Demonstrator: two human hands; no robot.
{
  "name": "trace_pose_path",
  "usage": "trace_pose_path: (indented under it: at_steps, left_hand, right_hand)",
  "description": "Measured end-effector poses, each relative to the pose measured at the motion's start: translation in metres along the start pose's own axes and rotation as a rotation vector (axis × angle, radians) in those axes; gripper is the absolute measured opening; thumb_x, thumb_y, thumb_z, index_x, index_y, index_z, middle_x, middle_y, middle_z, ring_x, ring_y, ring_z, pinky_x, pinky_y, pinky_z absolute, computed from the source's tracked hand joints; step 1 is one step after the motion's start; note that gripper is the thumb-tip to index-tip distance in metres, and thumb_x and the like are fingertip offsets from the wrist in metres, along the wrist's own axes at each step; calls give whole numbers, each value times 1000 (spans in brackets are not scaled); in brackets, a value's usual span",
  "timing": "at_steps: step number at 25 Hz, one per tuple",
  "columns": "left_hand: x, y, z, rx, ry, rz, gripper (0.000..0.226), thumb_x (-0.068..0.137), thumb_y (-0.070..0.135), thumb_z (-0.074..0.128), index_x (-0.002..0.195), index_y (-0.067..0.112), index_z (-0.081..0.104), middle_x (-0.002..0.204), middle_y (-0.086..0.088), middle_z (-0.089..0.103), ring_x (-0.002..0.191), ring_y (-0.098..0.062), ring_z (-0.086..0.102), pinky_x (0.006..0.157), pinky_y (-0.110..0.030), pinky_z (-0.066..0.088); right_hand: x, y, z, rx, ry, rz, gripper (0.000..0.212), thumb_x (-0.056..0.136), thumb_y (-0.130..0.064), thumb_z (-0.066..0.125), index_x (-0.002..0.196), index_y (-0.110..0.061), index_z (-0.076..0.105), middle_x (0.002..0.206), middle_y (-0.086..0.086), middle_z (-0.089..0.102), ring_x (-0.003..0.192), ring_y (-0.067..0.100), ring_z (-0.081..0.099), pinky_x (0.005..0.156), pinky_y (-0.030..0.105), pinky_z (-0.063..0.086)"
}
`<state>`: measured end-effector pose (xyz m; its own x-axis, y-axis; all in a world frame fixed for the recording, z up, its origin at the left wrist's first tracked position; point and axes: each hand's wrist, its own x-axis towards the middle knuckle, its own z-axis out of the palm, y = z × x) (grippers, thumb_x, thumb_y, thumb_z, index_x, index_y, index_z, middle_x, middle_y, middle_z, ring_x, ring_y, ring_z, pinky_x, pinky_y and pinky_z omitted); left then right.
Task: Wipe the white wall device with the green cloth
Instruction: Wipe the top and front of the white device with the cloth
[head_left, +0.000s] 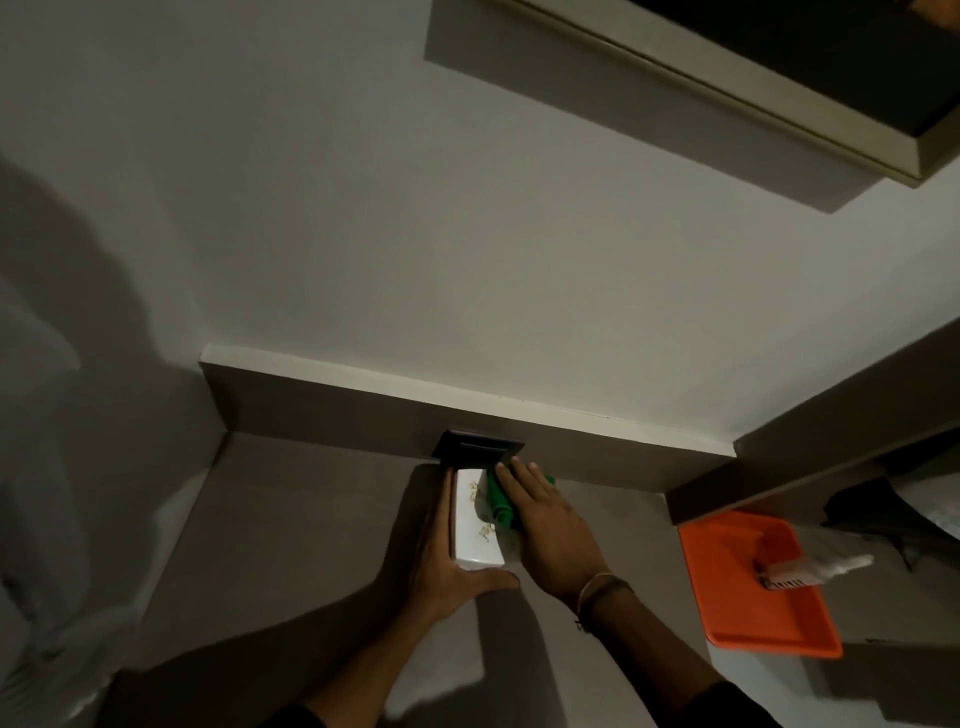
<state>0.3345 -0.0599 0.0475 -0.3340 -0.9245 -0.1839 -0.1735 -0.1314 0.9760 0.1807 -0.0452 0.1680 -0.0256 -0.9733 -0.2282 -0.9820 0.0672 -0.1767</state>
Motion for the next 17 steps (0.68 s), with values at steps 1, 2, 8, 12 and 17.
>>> trace_pose_path:
  at_steps: [1,2,8,12,17]
  left_hand:
    - [-1,3,0,-6,5,33,146,45,61,101,160,53,12,170,23,23,153,8,23,123,-16,22]
    - [1,7,1,1,2,39,144,45,70,97,161,49,14,171,19,23,154,7,24,122,-11,20]
    - [4,-2,5,80,-4,22,144,45,87,83,155,5,38,154,-17,54,141,-31,54,115,-16,40]
    - [4,-1,3,158,-9,63,117,57,53,100,150,15,40,148,-13,57,128,-3,59,115,-34,52]
    - [2,7,-2,166,54,45,135,54,70,92,163,26,27,167,20,27,153,10,23,125,-17,21]
  right_hand:
    - [1,-2,1,14,5,6,78,96,-15,54,158,-30,8,168,0,8,154,25,9,123,45,25]
    - [2,-4,1,27,11,13,78,96,-15,54,158,-30,9,168,0,9,154,26,9,123,45,25]
    - [-37,-3,6,-89,17,-187,80,94,-2,48,158,-31,9,168,0,7,154,23,1,125,42,7]
    - [-52,22,2,-119,28,-161,87,91,7,44,157,-38,7,168,-5,6,154,21,5,123,37,4]
    - [20,-7,-2,-36,55,-81,77,92,-6,51,157,-28,16,167,3,17,153,29,14,123,50,25]
